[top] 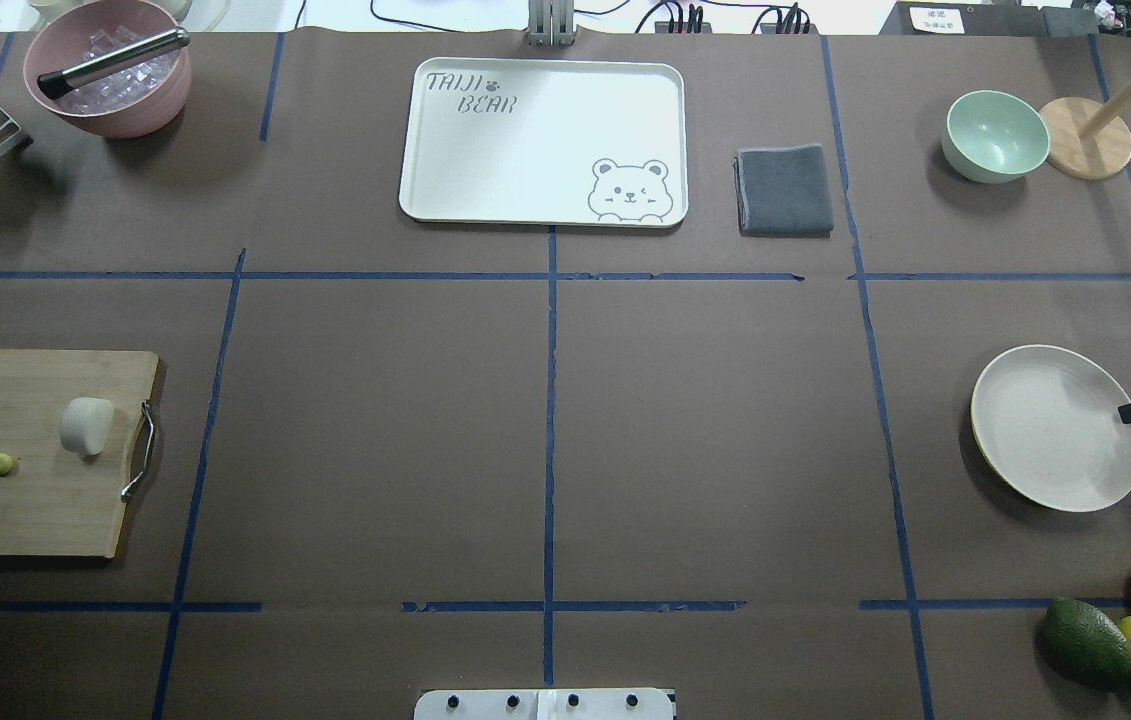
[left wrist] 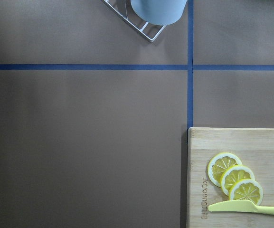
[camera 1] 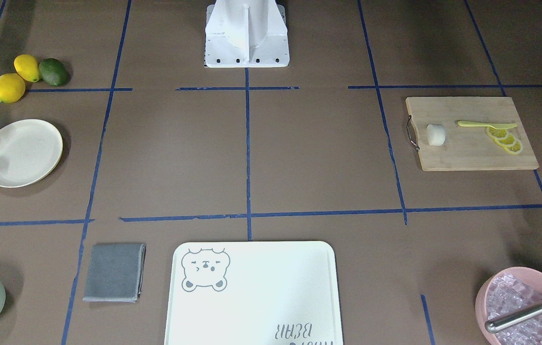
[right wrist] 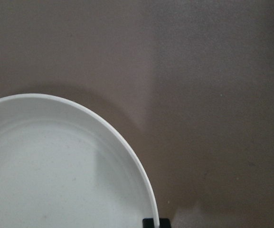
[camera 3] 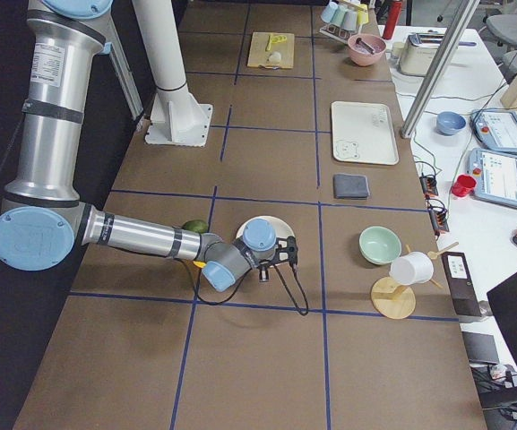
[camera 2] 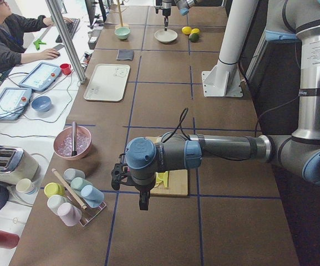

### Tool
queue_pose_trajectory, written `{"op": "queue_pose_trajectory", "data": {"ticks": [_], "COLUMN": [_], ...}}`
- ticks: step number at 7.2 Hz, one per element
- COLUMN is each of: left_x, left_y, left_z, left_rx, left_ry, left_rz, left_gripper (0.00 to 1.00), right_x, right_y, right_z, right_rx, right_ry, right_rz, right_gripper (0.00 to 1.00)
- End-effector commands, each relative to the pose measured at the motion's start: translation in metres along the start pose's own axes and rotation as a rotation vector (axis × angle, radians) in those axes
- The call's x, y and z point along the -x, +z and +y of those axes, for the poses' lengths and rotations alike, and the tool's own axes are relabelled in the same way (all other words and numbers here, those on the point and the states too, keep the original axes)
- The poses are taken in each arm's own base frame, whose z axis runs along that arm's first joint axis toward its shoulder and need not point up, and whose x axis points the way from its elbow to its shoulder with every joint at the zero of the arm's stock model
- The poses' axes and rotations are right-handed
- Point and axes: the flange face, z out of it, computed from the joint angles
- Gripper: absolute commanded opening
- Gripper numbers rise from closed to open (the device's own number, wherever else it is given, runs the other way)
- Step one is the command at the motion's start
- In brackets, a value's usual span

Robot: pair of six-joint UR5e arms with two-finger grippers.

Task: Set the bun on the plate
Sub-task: 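Reach the right gripper to the white plate's rim and grip it, then drag the white plate with the right gripper toward the table center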

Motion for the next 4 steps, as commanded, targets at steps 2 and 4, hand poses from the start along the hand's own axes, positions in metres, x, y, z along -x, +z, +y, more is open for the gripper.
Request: {"op": "queue_pose_trajectory", "data": {"ticks": [2,4], "left_x": [-0.003,-0.005], "left_y": [0.003,0.004], "left_z": [-0.001,-0.002], "left_rx": [0.006,0.009], "left_ry": [0.006,0.01], "left_rz": [0.001,0.002], "left_gripper": [1.0,1.0], "right_x": [0.048,0.124], "right_y": [-0.029,-0.036], "right_z": [-0.041,-0.106], "right_rx": [-0.042,-0.09], "right_ry": [-0.027,0.051], "right_rz": [-0.103,-0.172], "right_gripper": [0.0,0.0]}}
